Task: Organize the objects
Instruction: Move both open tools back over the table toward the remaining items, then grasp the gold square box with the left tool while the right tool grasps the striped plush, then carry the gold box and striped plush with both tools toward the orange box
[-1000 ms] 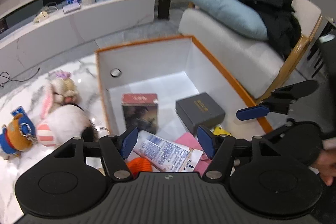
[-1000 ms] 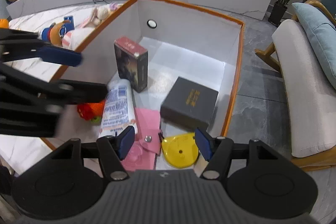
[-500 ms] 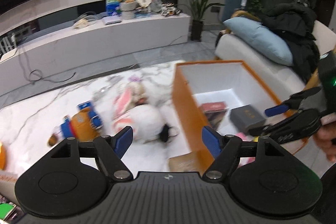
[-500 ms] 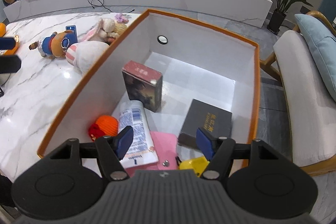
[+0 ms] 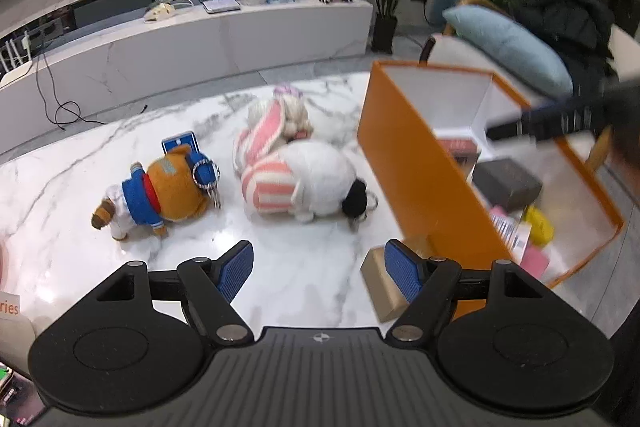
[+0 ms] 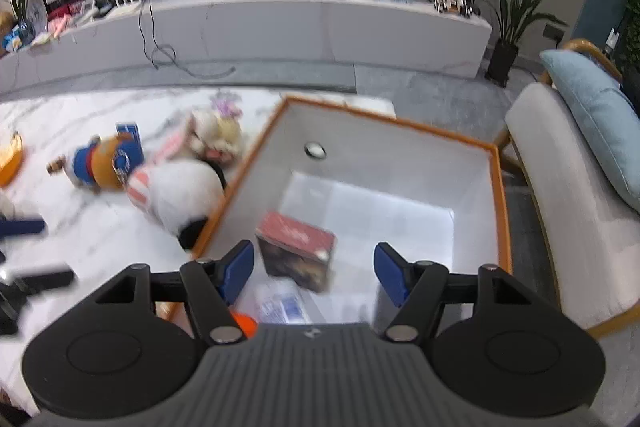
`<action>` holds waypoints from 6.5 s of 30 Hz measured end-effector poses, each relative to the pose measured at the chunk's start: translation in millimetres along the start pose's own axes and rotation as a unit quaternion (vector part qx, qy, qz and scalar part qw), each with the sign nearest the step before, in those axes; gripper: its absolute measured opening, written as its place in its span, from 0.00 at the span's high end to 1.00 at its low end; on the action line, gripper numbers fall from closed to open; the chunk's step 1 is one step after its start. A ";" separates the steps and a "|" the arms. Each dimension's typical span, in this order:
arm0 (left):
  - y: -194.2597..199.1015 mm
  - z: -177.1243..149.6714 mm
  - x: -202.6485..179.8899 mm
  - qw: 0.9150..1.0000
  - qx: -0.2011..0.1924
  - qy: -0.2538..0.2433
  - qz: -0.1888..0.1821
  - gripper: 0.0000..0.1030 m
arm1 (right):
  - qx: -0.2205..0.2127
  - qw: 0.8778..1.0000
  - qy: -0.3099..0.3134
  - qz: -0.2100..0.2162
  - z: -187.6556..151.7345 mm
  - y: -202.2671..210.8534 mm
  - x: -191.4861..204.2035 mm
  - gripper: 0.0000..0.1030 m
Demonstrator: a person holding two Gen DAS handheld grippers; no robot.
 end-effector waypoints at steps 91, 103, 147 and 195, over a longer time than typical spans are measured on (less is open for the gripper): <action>-61.3 -53.6 5.2 0.986 0.086 -0.127 -0.060 0.30 | 0.130 0.939 0.316 -0.046 38.4 -157.2 192.9 0.26; -59.8 -43.0 15.2 0.989 0.090 -0.108 -0.037 0.30 | 0.136 0.944 0.300 -0.013 35.1 -140.4 189.1 0.28; -4.4 -55.3 10.6 0.998 0.037 0.007 0.059 0.30 | 0.033 0.965 0.252 0.068 25.6 -24.0 165.8 0.28; 34.7 21.7 -109.1 0.997 -0.016 -0.047 0.066 0.30 | -0.027 0.996 0.063 0.056 -11.2 13.3 -67.2 0.28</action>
Point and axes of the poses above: each gripper's, at about its wrist camera, not at the fingertips, and y roughly against the way its jaws point, x to its left, z to its top, the point moved 2 cm from there along -y, roughly the way its jaws point, and after that the axes turned 7 degrees about x, right-handed, at the moved point
